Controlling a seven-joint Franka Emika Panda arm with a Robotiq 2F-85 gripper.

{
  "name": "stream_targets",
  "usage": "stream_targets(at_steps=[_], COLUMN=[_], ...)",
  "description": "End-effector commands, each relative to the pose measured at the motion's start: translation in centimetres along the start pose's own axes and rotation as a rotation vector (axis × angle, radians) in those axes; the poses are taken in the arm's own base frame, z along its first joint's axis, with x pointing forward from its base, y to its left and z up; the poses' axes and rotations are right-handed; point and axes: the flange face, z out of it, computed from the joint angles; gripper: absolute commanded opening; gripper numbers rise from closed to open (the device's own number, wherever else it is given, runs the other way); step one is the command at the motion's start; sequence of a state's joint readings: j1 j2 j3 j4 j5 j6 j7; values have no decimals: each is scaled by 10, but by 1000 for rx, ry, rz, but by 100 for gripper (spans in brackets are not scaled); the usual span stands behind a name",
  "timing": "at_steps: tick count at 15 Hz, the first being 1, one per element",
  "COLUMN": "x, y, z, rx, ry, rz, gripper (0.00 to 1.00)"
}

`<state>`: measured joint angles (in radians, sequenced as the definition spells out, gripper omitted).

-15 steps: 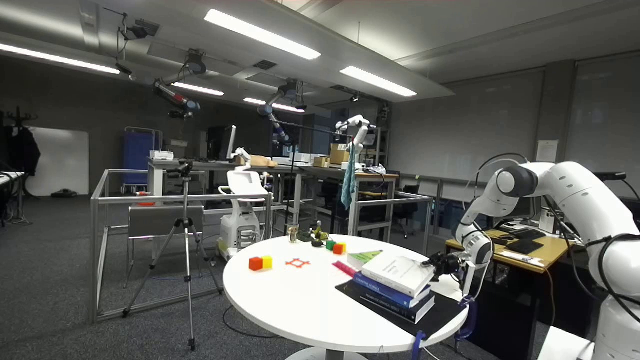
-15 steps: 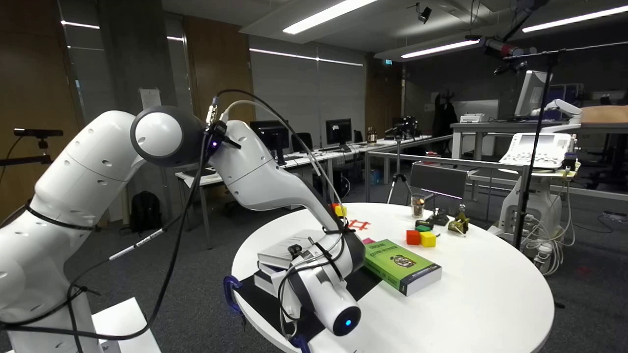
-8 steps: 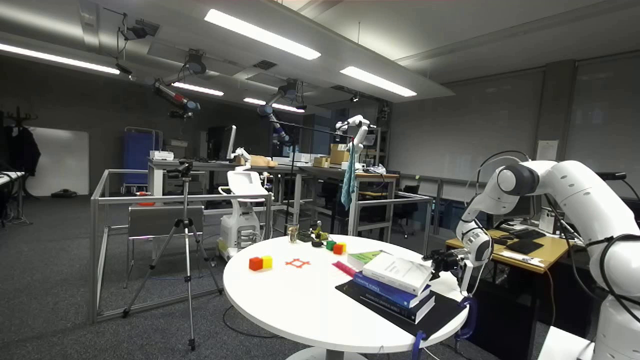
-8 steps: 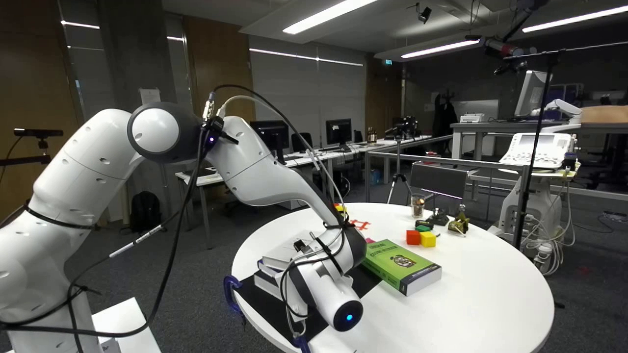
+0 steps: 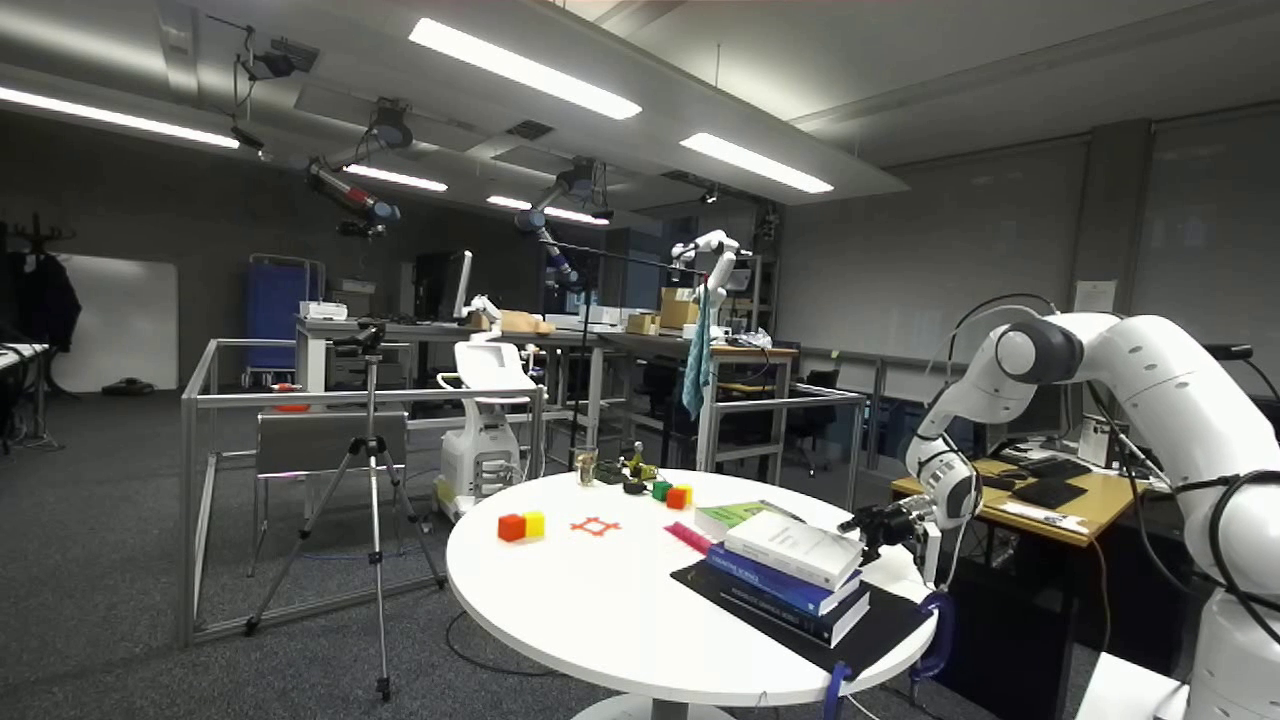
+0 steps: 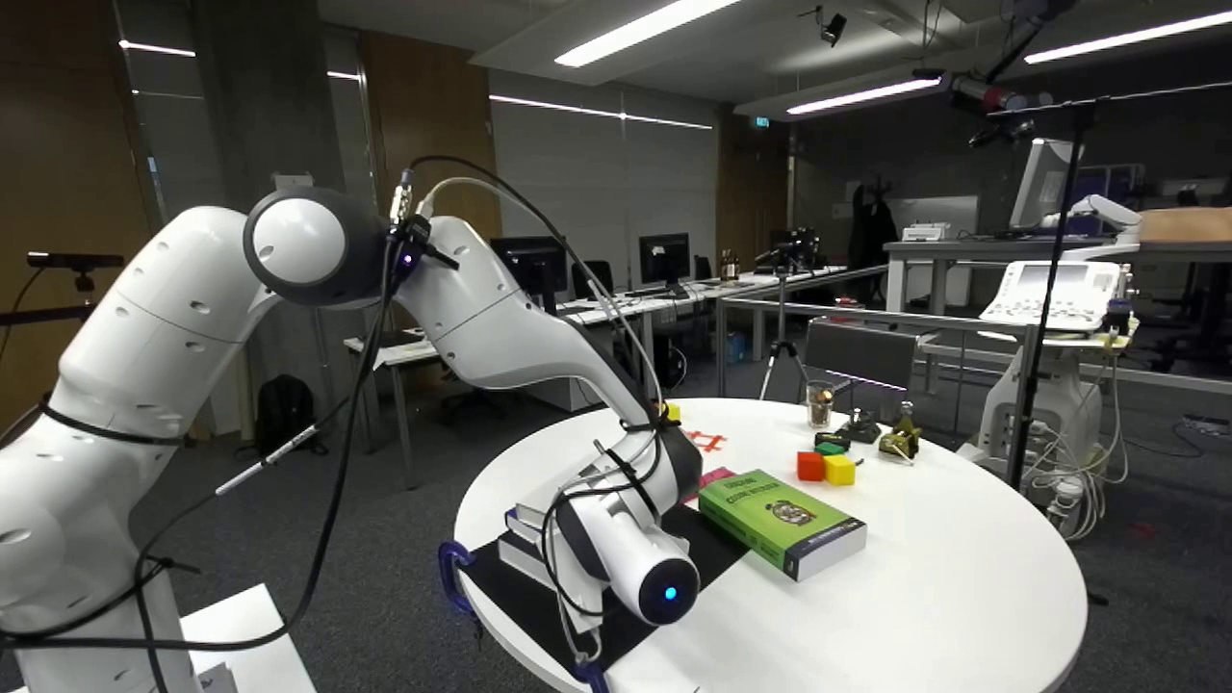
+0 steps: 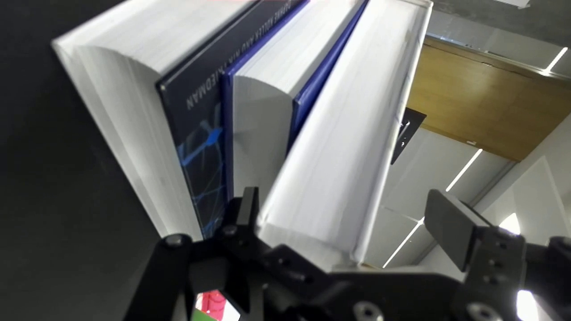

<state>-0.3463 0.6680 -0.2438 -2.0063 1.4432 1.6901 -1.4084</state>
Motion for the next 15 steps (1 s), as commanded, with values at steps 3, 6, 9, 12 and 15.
stream_targets(at_steps=[3, 6, 9, 12, 15], x=[-13, -20, -29, -32, -37], y=[-40, -50, -58, -64, -71], z=[-2, 1, 2, -1, -9], rx=[-55, -84, -127, -185, -245], ry=[17, 15, 11, 17, 27], rz=[-42, -48, -56, -92, -141], gripper=[100, 100, 100, 100, 100])
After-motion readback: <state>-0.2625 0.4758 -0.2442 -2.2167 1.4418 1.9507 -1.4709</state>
